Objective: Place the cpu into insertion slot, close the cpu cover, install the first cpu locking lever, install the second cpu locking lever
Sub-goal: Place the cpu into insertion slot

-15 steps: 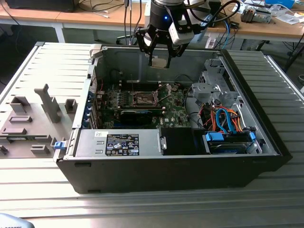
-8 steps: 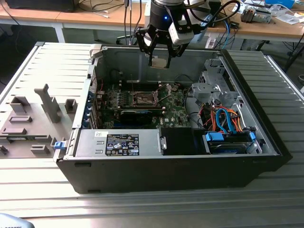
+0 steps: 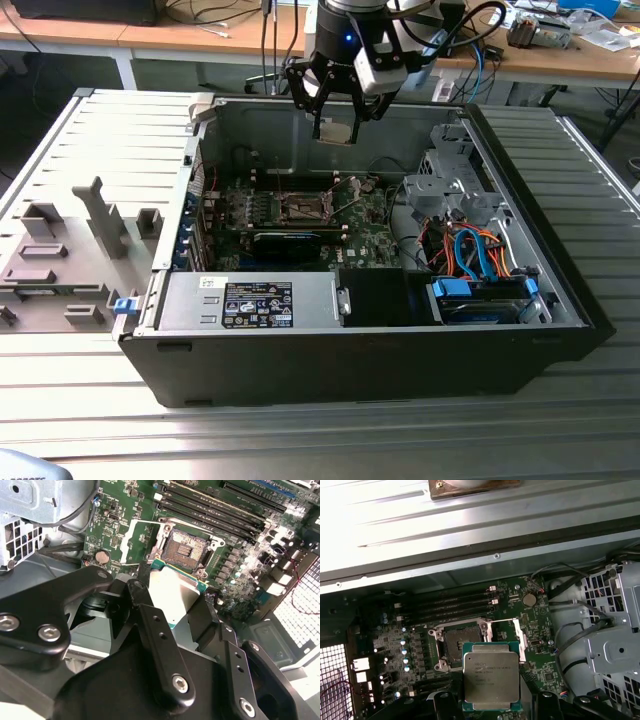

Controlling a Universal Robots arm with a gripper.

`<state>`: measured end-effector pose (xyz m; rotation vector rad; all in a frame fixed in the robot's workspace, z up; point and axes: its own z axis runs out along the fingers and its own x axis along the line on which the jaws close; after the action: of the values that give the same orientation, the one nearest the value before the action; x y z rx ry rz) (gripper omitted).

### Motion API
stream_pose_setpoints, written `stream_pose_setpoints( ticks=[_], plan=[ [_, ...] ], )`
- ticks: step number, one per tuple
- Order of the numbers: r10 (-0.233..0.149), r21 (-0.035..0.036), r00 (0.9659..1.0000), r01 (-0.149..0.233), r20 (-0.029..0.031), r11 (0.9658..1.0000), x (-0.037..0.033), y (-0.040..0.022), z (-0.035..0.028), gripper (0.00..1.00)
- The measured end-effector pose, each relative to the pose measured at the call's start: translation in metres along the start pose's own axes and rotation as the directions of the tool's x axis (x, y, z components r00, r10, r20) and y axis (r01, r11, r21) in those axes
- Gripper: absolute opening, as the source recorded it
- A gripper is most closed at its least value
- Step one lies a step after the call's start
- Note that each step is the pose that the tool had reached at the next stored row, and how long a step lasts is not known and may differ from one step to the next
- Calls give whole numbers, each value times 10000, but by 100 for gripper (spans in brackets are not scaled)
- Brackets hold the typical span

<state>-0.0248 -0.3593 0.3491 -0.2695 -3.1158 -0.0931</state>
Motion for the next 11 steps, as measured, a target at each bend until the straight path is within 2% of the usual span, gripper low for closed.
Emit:
stream_pose_setpoints(
  ticks=[11],
  plan=[
    [84, 0, 10000, -84, 5, 10000, 0, 0, 2, 54]
  ],
)
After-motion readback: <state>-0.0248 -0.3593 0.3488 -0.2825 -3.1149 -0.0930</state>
